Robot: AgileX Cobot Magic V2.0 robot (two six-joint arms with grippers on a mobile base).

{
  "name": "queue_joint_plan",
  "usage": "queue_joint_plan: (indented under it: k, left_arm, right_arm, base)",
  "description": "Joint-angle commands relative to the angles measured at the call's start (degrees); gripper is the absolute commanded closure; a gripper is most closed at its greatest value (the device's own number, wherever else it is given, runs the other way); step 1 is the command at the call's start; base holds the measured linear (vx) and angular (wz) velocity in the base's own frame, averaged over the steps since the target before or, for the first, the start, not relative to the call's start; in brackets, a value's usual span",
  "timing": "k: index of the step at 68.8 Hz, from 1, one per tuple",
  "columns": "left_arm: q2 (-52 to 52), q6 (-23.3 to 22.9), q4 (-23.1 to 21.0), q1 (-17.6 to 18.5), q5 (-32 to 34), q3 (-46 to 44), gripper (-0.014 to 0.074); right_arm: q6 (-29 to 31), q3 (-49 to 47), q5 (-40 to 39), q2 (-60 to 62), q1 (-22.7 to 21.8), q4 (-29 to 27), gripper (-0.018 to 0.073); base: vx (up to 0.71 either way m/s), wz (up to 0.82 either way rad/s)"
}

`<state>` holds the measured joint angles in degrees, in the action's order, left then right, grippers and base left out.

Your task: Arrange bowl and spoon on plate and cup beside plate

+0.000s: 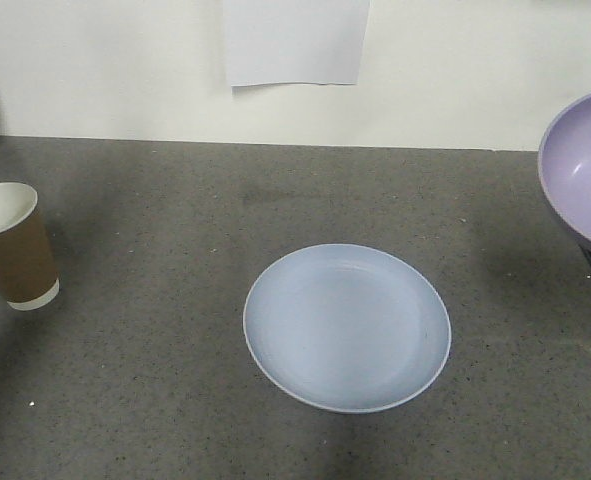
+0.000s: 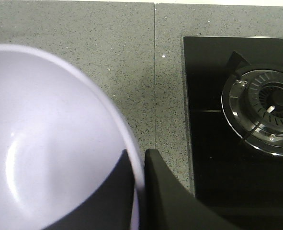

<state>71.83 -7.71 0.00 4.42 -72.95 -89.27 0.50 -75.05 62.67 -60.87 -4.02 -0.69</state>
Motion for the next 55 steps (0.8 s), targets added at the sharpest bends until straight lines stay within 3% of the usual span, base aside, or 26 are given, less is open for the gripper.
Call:
queue_joint_plan:
  k: [1, 55]
  left_arm:
    - [-1.30, -0.17, -0.43, 0.38, 1.30, -1.63, 0.0603]
    - [-1.30, -0.17, -0.43, 0.38, 1.30, -1.63, 0.0603]
  right_arm:
    - [0.33, -1.59, -3.29, 0.43, -0.22, 0.21, 0.0565]
    - [0.33, -1.59, -3.46, 0.43, -0.22, -0.56, 0.0565]
  base:
    - [0.00, 0.00]
    - [0.00, 0.00]
